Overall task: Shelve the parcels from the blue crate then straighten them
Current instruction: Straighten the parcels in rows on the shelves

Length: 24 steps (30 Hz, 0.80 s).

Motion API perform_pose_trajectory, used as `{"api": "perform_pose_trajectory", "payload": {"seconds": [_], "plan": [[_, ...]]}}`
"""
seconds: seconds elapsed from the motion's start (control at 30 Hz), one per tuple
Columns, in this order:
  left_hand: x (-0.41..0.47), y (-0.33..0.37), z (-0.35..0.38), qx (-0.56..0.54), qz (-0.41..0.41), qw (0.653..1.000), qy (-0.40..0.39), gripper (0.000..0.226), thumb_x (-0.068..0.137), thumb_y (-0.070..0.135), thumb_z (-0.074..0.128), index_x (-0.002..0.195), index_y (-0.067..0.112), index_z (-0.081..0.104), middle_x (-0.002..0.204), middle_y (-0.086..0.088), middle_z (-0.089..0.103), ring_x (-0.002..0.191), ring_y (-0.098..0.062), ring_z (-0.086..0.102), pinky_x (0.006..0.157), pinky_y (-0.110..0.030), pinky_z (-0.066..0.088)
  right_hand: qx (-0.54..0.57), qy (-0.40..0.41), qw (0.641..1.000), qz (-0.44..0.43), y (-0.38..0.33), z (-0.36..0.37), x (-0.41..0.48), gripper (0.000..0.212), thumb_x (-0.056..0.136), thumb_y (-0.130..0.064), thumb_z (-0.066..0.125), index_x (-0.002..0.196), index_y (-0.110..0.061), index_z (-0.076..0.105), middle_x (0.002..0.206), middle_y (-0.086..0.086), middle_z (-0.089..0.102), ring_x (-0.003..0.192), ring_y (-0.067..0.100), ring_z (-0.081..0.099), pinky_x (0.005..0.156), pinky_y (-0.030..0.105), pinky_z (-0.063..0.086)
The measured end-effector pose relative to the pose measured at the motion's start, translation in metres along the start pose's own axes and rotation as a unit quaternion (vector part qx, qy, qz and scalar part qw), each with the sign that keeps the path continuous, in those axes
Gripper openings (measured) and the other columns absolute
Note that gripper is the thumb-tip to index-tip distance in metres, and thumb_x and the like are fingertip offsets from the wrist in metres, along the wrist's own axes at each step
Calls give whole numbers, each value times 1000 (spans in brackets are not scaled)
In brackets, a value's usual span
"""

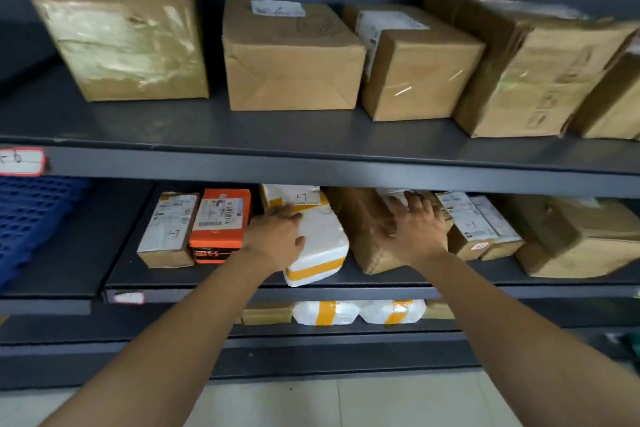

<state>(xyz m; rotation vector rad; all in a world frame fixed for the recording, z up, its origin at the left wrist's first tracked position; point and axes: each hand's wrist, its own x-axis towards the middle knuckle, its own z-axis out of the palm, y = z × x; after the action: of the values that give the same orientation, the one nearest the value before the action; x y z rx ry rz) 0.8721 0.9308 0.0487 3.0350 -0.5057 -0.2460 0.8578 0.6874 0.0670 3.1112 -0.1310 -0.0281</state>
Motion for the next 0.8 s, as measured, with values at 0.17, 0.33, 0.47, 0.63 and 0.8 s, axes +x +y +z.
{"api": "perform_pose_trajectory", "payload": {"seconds": [0.17,0.33,0.47,0.63,0.8], "plan": [[3,38,20,-22,-51,998,-30,92,83,73,43,153,23,10,161,-1,1,148,-25,1,117,-45,16,30,-45,997,-61,31,14,7,85,84,-70,45,153,-30,15,159,4,18,145,31,17,114,50,20],[-3,28,24,-17,-37,999,-28,87,89,48,57,154,26,3,162,1,-8,148,-19,-8,120,-44,10,28,-46,992,-112,30,20,6,97,77,-72,53,153,-32,7,160,3,10,145,31,11,115,51,19],[-10,9,18,-3,-24,998,-64,90,90,36,61,153,28,-3,160,5,-16,147,-14,-12,121,-43,5,3,-23,989,-149,20,24,4,102,72,-72,59,152,-33,8,159,5,10,144,30,12,114,49,18],[-15,-5,16,4,-34,997,-69,88,94,31,57,152,29,-10,159,7,-18,147,-12,-13,121,-38,4,4,22,988,-155,9,32,-2,84,82,-60,57,151,-33,18,158,6,19,143,29,19,113,46,22],[-11,-7,20,-1,-35,999,-41,84,97,22,53,151,29,-11,159,5,-17,146,-12,-13,119,-32,4,23,46,987,-152,4,32,-9,72,87,-55,55,149,-33,26,156,4,26,140,28,26,111,43,26]]}}
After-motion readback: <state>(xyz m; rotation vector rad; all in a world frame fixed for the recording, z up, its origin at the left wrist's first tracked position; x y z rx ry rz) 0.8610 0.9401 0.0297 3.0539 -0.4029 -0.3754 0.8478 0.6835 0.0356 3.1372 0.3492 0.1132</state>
